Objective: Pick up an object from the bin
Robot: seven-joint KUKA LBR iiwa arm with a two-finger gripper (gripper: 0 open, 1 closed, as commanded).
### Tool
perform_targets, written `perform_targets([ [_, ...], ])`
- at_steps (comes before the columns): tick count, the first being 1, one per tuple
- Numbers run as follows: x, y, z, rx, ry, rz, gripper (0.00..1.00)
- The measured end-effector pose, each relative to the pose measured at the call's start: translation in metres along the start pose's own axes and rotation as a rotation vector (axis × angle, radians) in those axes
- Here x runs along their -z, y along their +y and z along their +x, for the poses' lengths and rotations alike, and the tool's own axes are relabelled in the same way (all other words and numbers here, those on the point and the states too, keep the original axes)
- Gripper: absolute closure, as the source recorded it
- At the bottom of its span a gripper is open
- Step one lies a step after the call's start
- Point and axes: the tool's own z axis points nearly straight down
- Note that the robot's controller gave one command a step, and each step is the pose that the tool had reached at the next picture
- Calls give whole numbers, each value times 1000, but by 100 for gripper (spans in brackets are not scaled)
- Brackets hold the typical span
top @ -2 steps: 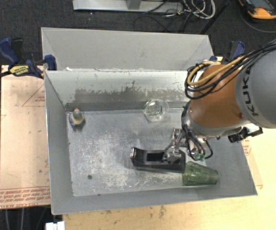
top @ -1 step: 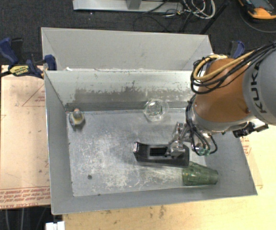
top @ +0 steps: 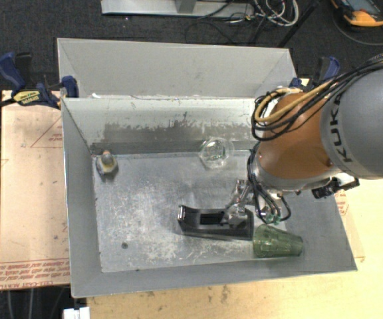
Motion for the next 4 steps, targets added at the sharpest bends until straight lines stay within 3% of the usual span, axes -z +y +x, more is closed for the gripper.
perform_targets([
  [1,-4,2,3,-34,1,-1,100],
  [4,84,12,6,-10,-7,-1,100],
])
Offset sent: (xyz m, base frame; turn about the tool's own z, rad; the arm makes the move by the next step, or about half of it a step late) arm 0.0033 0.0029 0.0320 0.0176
